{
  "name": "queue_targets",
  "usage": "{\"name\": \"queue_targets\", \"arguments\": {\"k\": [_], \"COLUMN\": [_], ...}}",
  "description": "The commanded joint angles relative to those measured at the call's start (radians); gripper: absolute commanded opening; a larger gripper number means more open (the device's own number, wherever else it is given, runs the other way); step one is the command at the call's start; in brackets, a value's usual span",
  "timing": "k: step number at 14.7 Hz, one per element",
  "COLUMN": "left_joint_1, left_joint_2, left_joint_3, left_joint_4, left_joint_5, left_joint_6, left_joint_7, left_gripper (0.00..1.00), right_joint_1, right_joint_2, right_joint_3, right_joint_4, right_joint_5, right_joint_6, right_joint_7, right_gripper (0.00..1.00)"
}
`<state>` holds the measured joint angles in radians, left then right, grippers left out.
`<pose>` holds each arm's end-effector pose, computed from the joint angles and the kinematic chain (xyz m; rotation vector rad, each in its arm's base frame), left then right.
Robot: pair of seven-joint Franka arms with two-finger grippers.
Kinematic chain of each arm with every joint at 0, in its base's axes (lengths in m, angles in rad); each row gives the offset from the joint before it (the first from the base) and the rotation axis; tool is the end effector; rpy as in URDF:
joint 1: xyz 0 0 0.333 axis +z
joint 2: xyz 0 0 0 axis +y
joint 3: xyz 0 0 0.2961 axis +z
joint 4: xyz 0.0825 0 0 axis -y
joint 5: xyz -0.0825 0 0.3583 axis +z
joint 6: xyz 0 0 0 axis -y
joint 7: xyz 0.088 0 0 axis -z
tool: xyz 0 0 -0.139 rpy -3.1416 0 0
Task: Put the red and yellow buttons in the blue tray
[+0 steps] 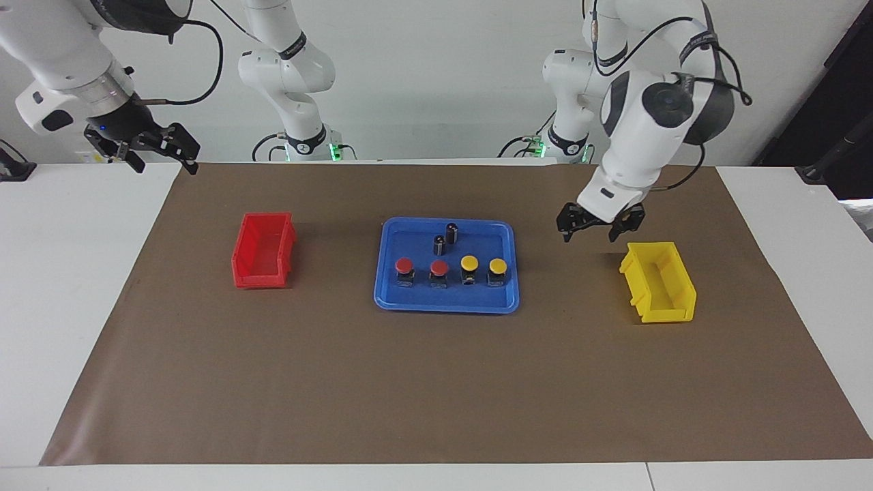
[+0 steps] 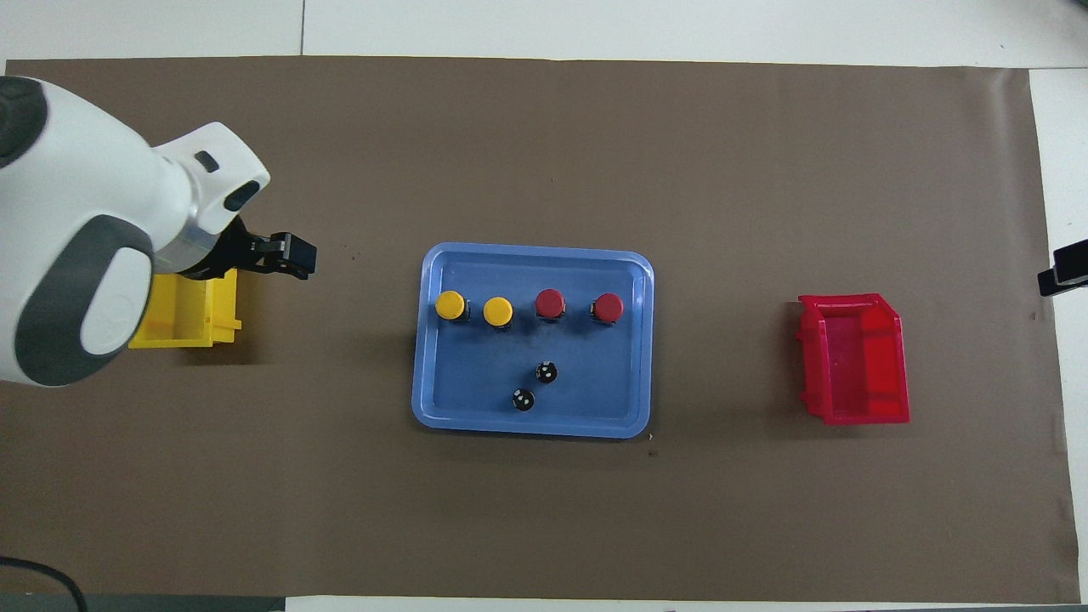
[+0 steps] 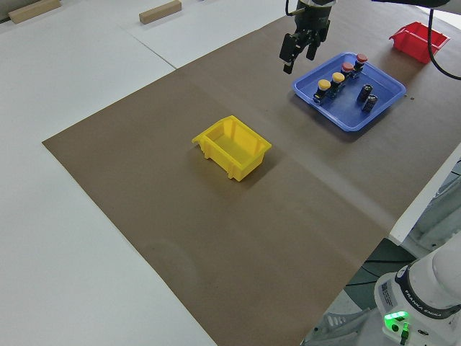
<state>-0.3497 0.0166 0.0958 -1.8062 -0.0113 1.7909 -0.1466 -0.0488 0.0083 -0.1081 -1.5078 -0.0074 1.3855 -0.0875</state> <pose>0.5208 -0.1368 0.4766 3.1340 -0.1641 -0.0519 0.5010 -0.0802 0.5811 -3.1253 0.1100 0.2045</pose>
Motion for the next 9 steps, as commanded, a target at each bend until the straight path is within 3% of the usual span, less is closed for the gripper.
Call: {"name": "queue_targets", "arguments": {"k": [1,5,9], "left_joint_1": [0.104,0.201,0.196], "left_joint_2": [-0.009,-0.017,-0.053], "left_joint_3": [-0.008,-0.007,-0.014], "left_joint_4": [0.1,0.168,0.169], "left_joint_5": [0.011,-0.027,-0.027], "left_joint_6": [-0.135,-0.211,-0.217], "left_joint_7": [0.117,0.231,0.223], "left_gripper": [1.0,1.0,1.0], "right_joint_1": [-0.002,-0.002,-0.003], "right_joint_2": [-0.024,-0.024,-0.024], "right_joint_3": [0.005,0.005,0.005], "right_joint_4": [-0.028,-0.028,-0.028], "right_joint_5": [0.001,0.001,0.001], "right_joint_6": [0.006,0.006,0.006], "right_joint_7": [0.014,0.014,0.014], "right_gripper": [1.0,1.0,1.0]}}
